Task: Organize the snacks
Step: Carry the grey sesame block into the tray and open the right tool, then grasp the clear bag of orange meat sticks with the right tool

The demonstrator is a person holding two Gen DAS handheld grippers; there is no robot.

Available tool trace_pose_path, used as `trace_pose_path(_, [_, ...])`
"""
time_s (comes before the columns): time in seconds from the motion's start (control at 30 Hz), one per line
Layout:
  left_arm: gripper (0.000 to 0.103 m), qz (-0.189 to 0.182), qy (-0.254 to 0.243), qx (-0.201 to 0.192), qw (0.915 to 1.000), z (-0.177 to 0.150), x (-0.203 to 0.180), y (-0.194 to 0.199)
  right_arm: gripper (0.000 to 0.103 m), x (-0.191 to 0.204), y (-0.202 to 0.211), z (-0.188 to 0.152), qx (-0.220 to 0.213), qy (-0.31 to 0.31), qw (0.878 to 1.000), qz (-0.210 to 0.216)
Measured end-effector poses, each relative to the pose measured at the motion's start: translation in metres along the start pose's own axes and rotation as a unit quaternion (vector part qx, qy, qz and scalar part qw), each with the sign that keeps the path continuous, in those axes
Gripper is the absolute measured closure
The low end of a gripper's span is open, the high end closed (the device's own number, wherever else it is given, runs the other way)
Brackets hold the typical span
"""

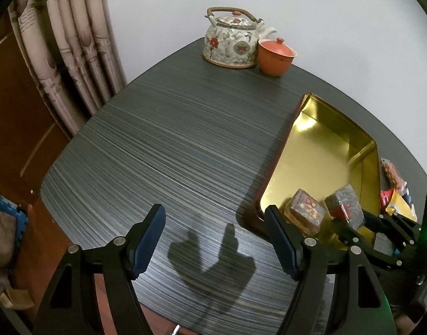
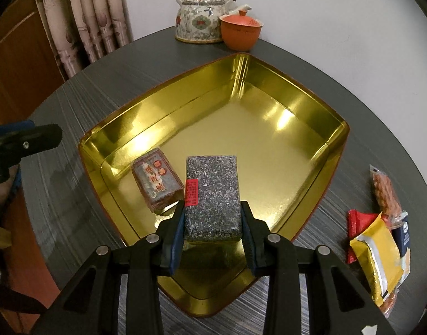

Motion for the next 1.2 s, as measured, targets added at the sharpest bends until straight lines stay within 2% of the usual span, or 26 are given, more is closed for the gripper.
trace_pose_path(0.47, [0.029,0.000,-0.006,0.002,1.0000,-0.001,-0.004,-0.001,0.069,0.001,0.007,0.001,-0.014,-0.002,1.000,0.005])
trace_pose_path(0.73, [0.029,0.004,-0.009,0.003,0.9999,-0.002,-0.007,-0.002,0.069,-0.013,0.035,-0.005,-0.037,-0.034,0.998,0.025])
trace_pose_path(0.93, [0.029,0.007,-0.012,0.002,0.9999,-0.002,-0.008,-0.002,0.068,-0.049,0.061,-0.019,-0.054,-0.066,0.996,0.012])
trace_pose_path(1.2, [0.029,0.013,-0.023,-0.002,0.9996,-0.003,-0.011,0.001,0.062,-0.137,0.094,-0.052,-0.062,-0.140,0.987,-0.048])
Point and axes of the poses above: each gripper's, at about its wrist camera, not at the fingertips, and y roughly against the way its jaws point, x to its left, z to its top, the point moved 3 cm from there along -y, roughly the way its jaws point, and after that the axes turned 10 degrees about -y, right-handed, at the moved point
